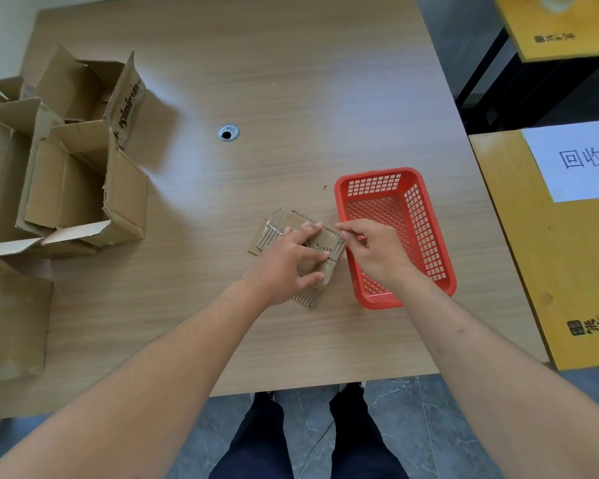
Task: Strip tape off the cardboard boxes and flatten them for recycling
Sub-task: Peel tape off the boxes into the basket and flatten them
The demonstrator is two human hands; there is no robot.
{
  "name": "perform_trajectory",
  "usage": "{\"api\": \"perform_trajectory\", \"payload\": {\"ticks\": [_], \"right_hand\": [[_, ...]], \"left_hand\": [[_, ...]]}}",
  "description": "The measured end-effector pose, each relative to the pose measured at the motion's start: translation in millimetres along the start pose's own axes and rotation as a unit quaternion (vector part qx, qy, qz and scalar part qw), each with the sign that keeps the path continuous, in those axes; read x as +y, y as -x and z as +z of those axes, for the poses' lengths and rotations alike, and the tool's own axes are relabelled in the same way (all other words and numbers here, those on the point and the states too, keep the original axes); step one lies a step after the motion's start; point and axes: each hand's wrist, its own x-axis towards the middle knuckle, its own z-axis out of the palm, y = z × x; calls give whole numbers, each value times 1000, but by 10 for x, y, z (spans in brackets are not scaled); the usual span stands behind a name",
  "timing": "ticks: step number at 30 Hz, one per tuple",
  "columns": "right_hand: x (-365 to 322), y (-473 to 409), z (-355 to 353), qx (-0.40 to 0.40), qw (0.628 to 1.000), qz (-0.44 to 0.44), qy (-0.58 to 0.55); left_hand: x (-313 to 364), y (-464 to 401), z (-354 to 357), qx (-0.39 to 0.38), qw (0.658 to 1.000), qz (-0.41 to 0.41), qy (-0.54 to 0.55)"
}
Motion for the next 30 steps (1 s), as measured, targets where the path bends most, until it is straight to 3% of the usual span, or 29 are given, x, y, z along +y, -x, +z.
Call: {"api": "perform_trajectory", "payload": {"ticks": [4,7,10,14,17,19,22,27,30], "right_hand": [[-8,-8,53,11,999,-21,25],[-31,-1,66,7,999,-28,19],[-56,13,123,2,1000,-16,-11],[-116,63,293,60,998,19,-19],[-274,195,476,128,982,120,-64],[-365,278,688,92,970,191,-116],[-404,337,987,50,922,257,-284],[-641,343,1238,151,838,328,-408],[-703,314,1306,167,755,391,-499]], "left_hand": [[25,55,-81,41,995,31,-84],[170,97,-98,73,983,-66,-154],[204,145,-78,89,968,-180,-151],[36,224,-97,36,968,-195,-156],[-114,274,-148,2,962,-204,-179],[-136,285,-169,8,953,-222,-205],[-103,279,-192,10,942,-253,-219],[-172,353,-300,6,941,-249,-227],[-230,396,-377,11,953,-235,-192]]}}
